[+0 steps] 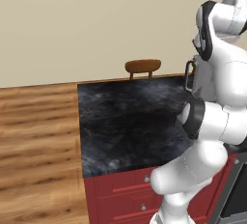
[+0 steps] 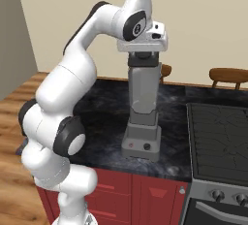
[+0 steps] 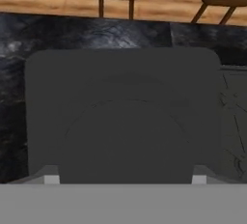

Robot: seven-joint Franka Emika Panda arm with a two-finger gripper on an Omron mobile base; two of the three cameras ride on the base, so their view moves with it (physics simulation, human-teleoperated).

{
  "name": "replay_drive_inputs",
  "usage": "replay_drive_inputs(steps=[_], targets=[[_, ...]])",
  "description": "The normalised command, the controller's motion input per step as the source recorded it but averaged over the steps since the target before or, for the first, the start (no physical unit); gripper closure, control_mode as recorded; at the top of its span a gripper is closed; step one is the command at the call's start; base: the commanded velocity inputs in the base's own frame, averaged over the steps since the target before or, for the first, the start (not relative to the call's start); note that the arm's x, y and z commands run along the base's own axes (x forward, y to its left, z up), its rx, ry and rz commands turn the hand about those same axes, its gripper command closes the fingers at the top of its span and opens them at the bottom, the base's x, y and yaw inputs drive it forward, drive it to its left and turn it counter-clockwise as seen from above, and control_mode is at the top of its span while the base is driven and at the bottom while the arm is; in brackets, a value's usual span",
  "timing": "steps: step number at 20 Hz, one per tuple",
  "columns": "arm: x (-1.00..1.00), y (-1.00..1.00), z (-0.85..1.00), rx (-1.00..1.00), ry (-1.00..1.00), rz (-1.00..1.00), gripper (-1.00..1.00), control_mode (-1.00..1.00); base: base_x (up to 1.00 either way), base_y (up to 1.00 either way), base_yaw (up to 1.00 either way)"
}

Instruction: Open the blender lid, put the pear in the blender, close the lid, and start the blender.

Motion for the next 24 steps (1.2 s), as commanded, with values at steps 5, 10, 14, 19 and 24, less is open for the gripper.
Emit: replay_drive_inputs(steps=[5, 10, 14, 19, 24], targets=[[0.21, 0.00, -0.27, 0.00, 0.26, 0.06, 1.00, -1.00, 0.00, 0.00, 0.00], [0.05, -0.16, 0.00, 0.00, 0.22, 0.04, 1.00, -1.00, 0.00, 0.00, 0.00], [-0.16, -0.24, -0.04, 0.00, 0.15, 0.00, 1.00, -1.00, 0.00, 0.00, 0.00], [-0.29, -0.02, -0.04, 0.00, 0.15, 0.00, 1.00, -1.00, 0.00, 0.00, 0.00], [-0.39, 0.00, 0.00, 0.01, 0.13, 0.00, 1.00, -1.00, 0.00, 0.00, 0.00]])
